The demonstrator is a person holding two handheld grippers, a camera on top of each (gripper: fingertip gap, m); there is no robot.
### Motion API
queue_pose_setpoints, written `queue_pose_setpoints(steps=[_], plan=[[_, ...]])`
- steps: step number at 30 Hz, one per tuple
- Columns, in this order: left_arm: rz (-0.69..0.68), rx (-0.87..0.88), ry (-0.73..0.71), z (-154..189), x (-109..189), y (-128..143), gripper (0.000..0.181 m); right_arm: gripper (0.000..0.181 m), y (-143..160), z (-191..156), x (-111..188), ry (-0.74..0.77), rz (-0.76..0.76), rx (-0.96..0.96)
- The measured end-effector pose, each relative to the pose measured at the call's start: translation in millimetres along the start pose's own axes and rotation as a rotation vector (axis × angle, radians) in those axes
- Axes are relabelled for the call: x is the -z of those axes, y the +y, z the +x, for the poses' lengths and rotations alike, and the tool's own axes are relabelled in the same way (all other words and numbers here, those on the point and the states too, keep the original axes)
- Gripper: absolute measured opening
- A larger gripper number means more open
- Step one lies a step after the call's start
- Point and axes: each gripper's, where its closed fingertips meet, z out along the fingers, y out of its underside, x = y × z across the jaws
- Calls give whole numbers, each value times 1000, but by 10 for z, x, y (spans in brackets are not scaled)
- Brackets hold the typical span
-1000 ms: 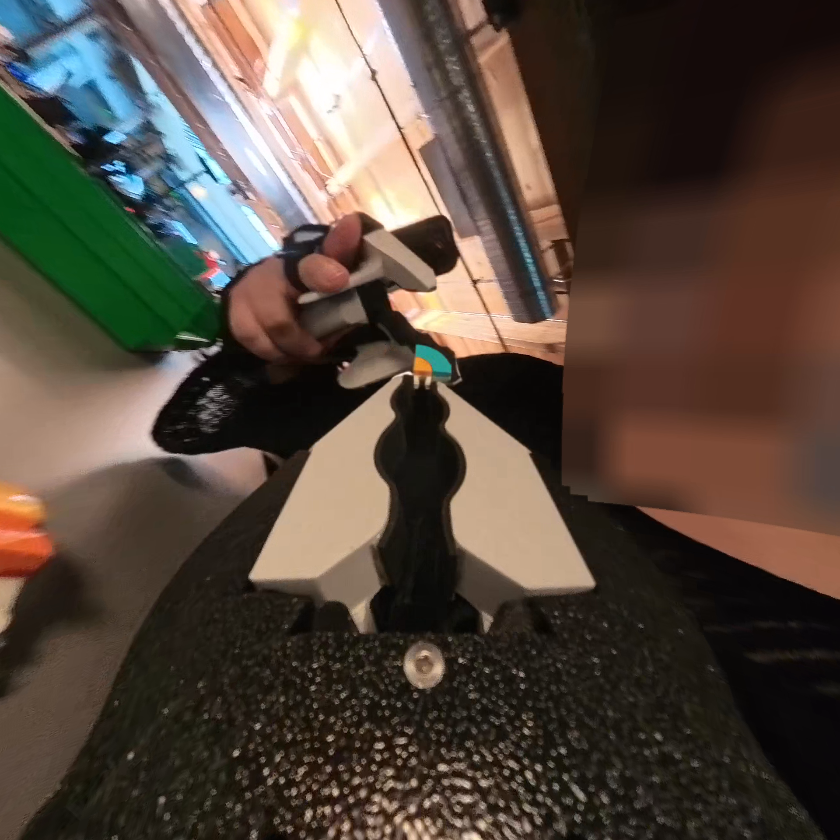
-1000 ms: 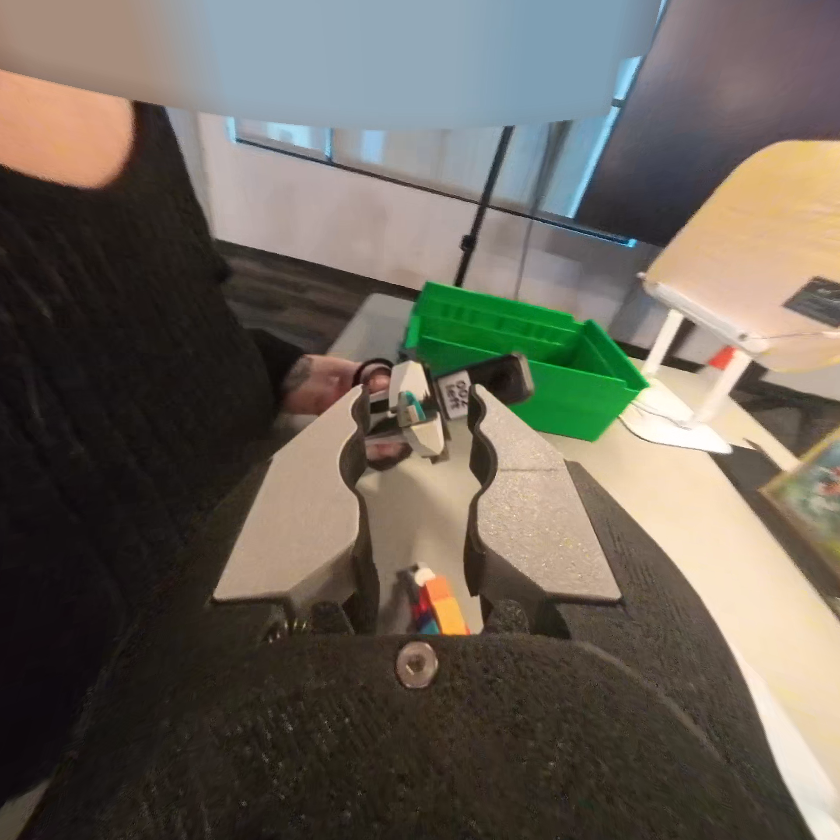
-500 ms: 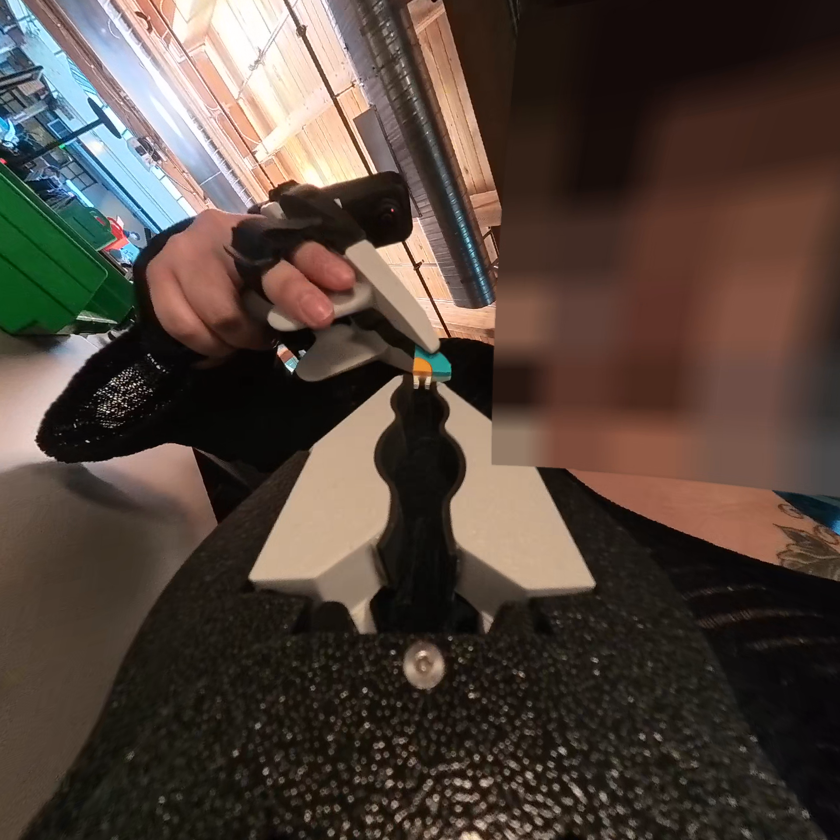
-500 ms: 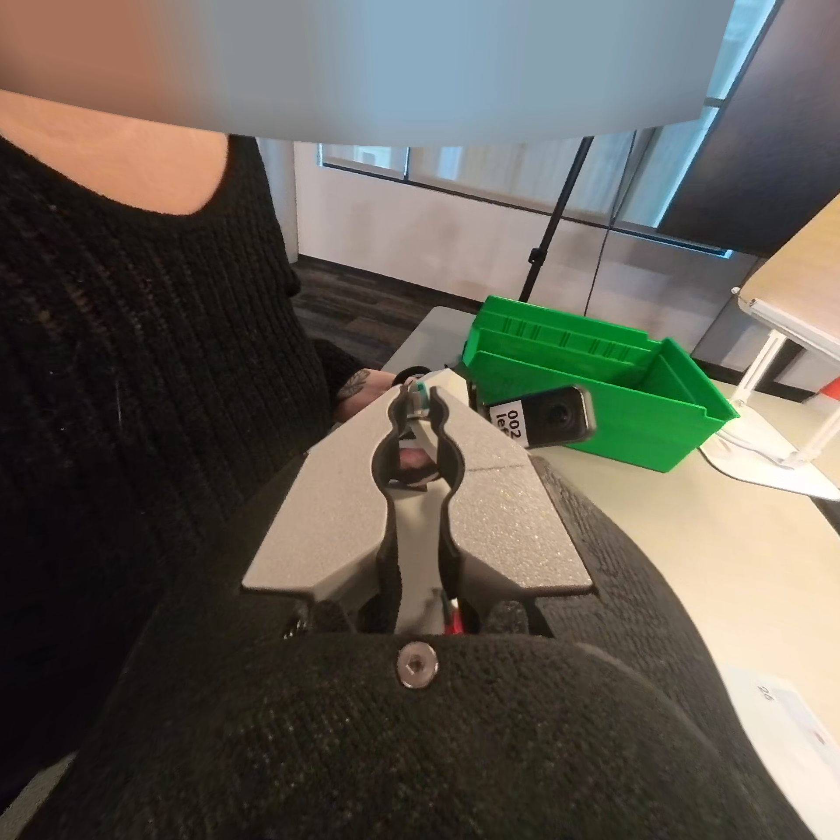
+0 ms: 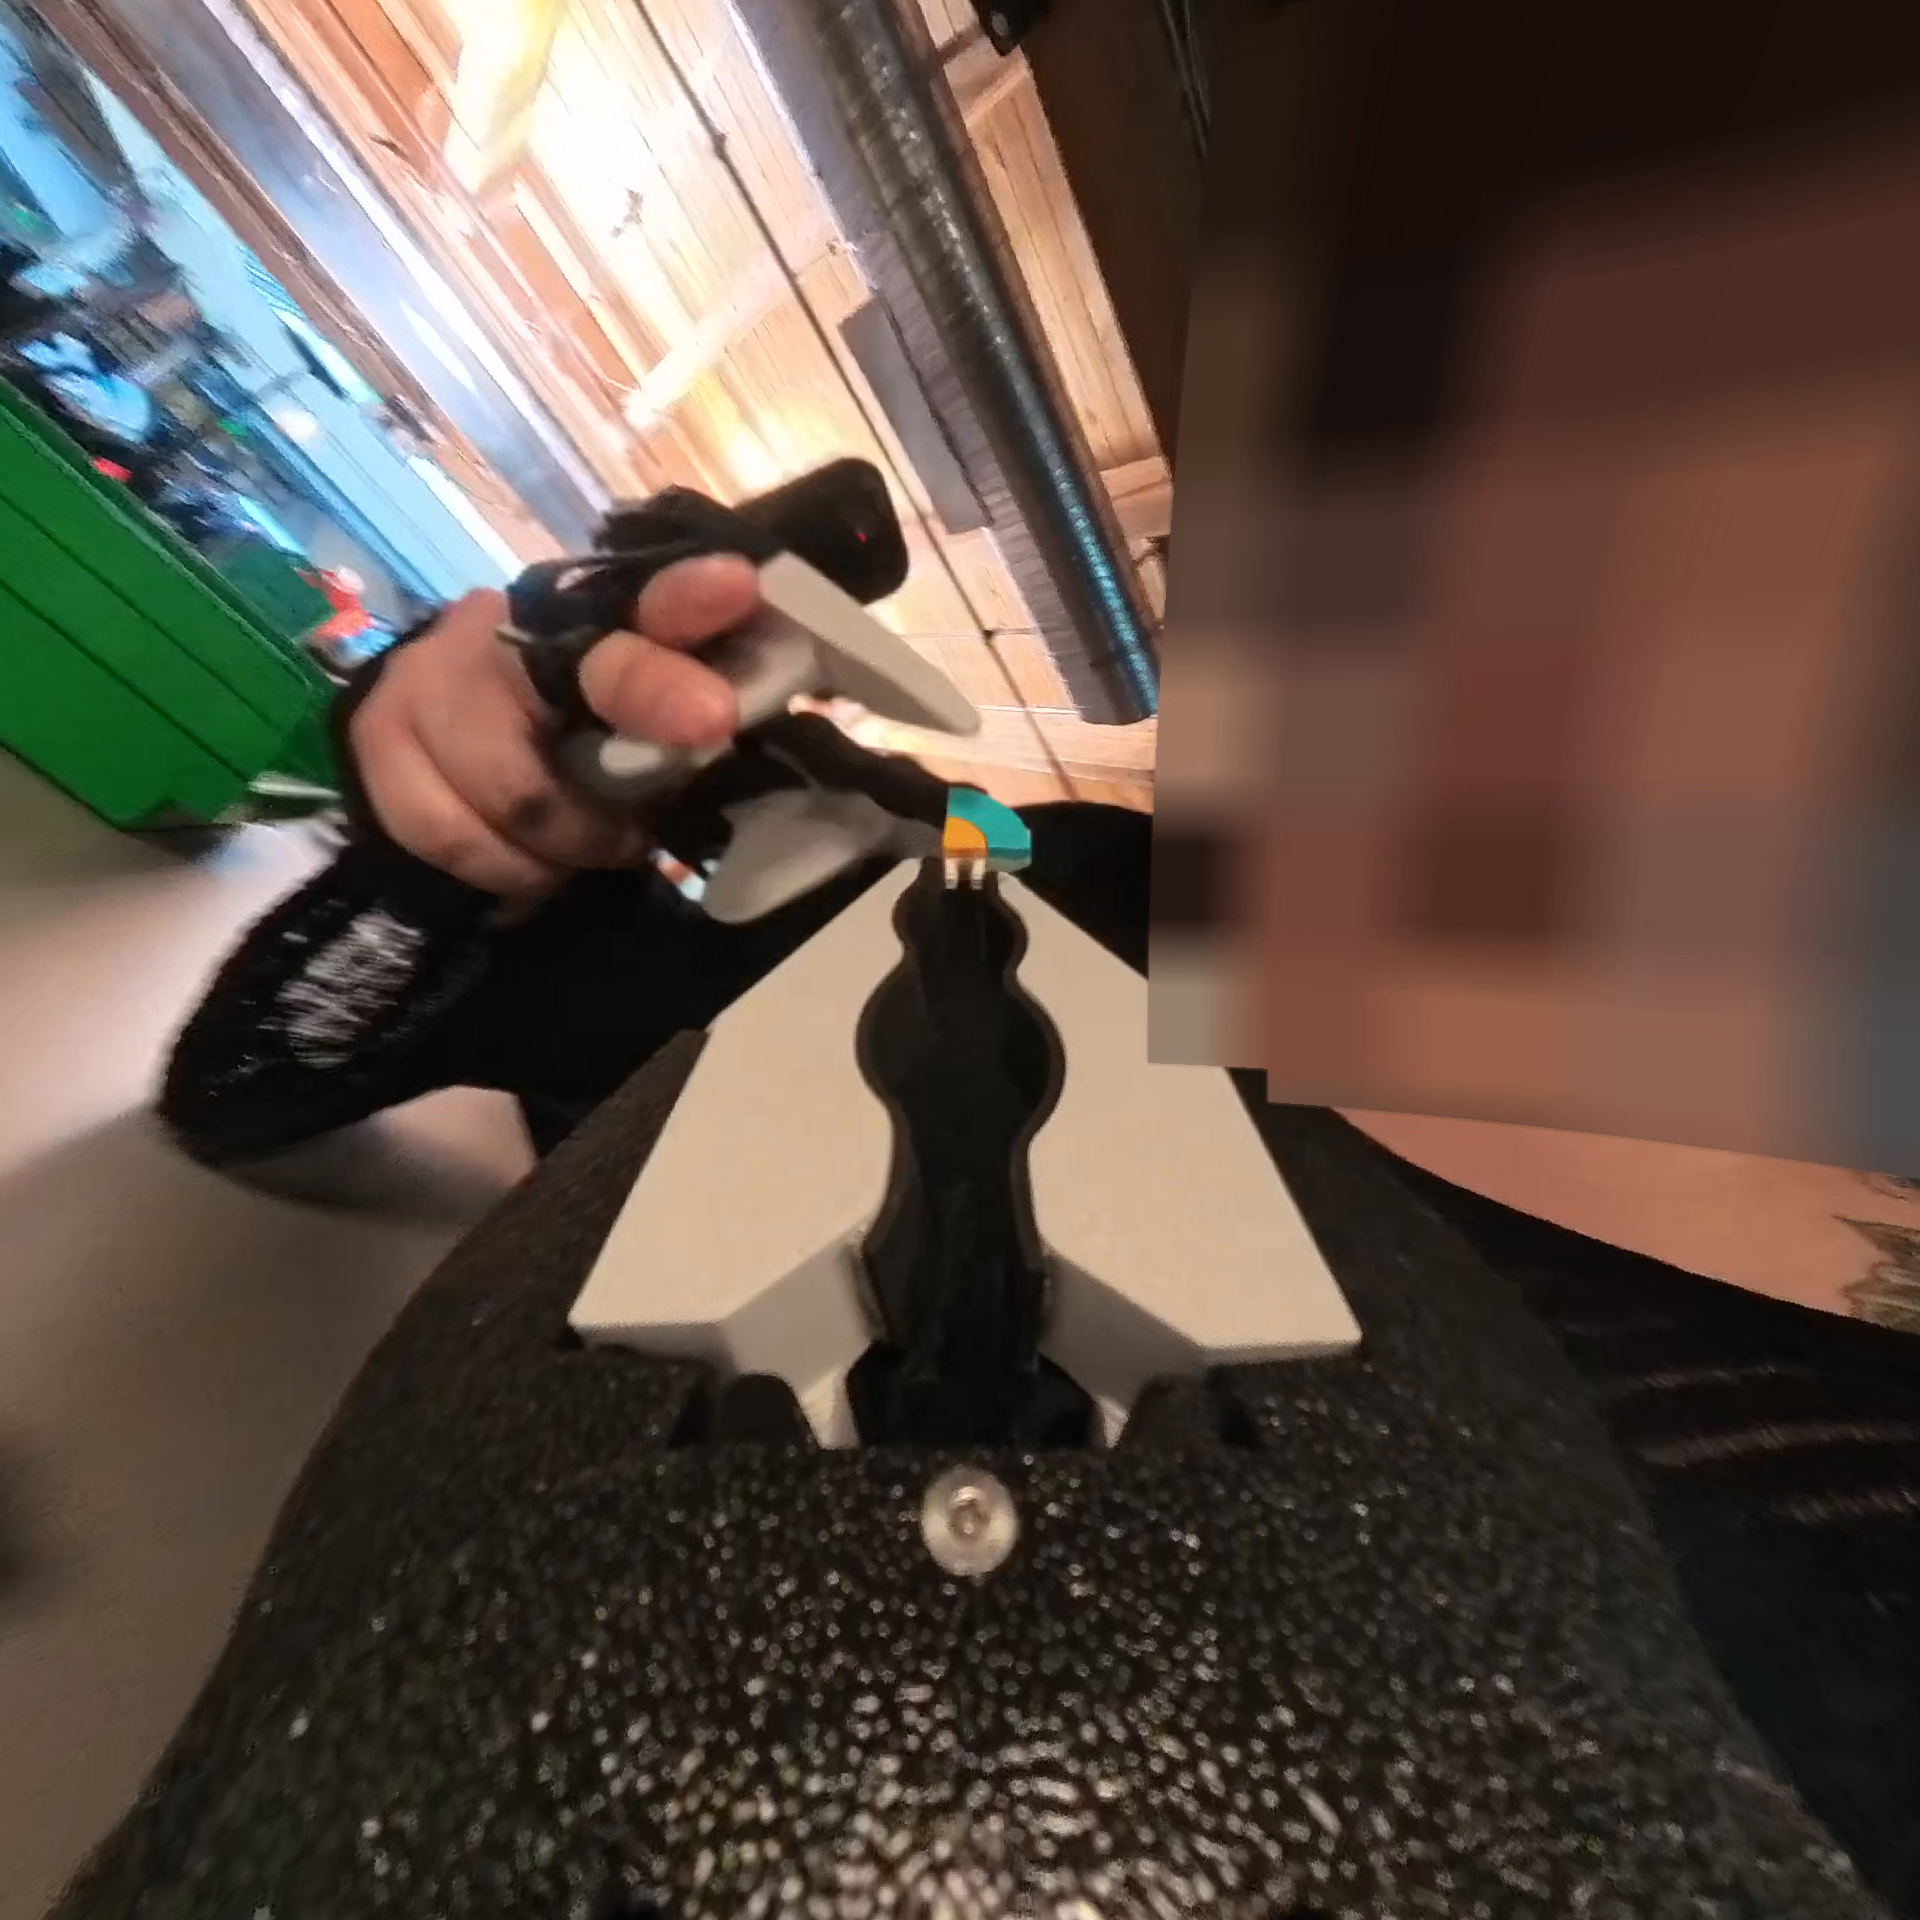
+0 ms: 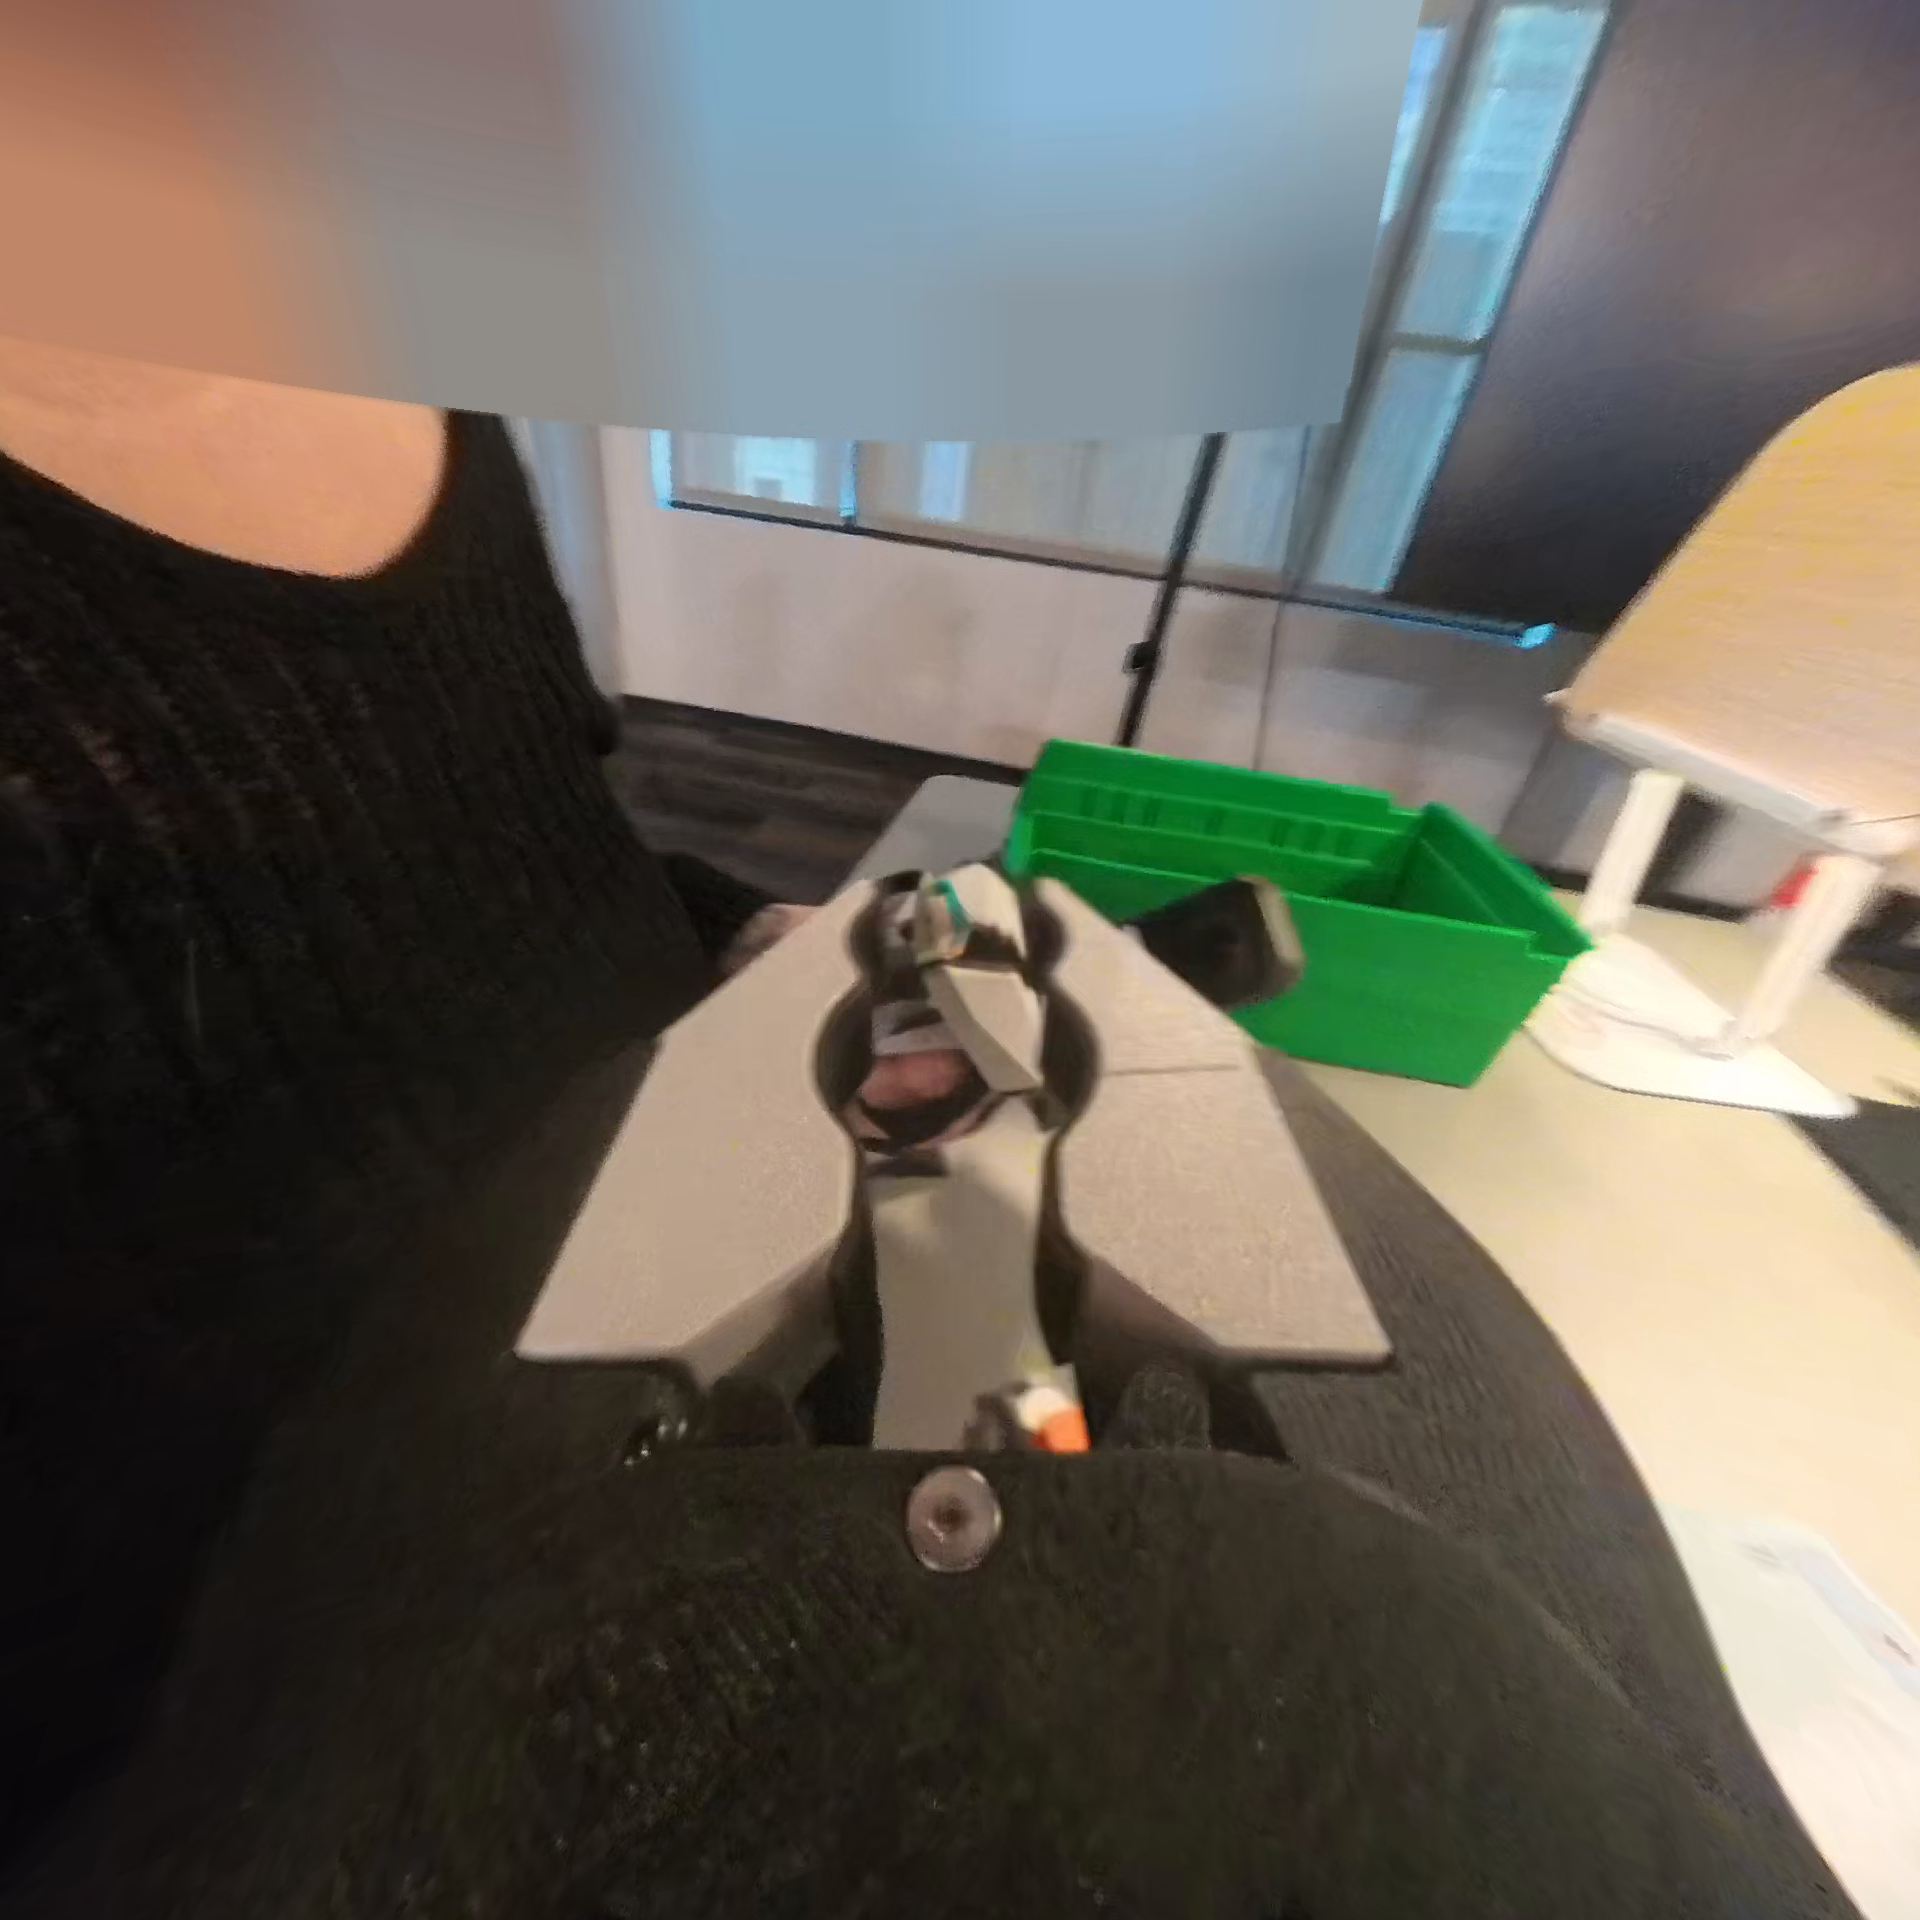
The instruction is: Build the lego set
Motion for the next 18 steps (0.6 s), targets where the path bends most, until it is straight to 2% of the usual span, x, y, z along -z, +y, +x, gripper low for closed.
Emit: queue_pose_setpoints(steps=[1, 3, 5, 8, 10, 12, 15, 18], plan=[[10, -46, -58, -52, 24, -33, 5, 42, 8, 95, 49, 66, 4, 36], [8, -180, -234, -202, 104, -94, 4, 54, 45, 409, 249, 270, 9, 120], [-34, -368, -504, -430, 251, -160, 4, 55, 41, 783, 630, 540, 77, 210], [-213, -730, -924, -673, 502, -264, 5, 55, 226, 1218, 1342, 917, 84, 310], [-300, -869, -1037, -698, 512, -305, 4, 54, 369, 1372, 1754, 1106, 64, 355], [-339, -917, -1106, -746, 526, -333, 4, 54, 492, 1469, 2063, 1227, 40, 373], [-350, -901, -1179, -837, 614, -343, 4, 54, 497, 1596, 2351, 1306, 72, 343], [-369, -898, -1304, -884, 856, -349, 4, 54, 517, 1718, 2529, 1346, 40, 393]])
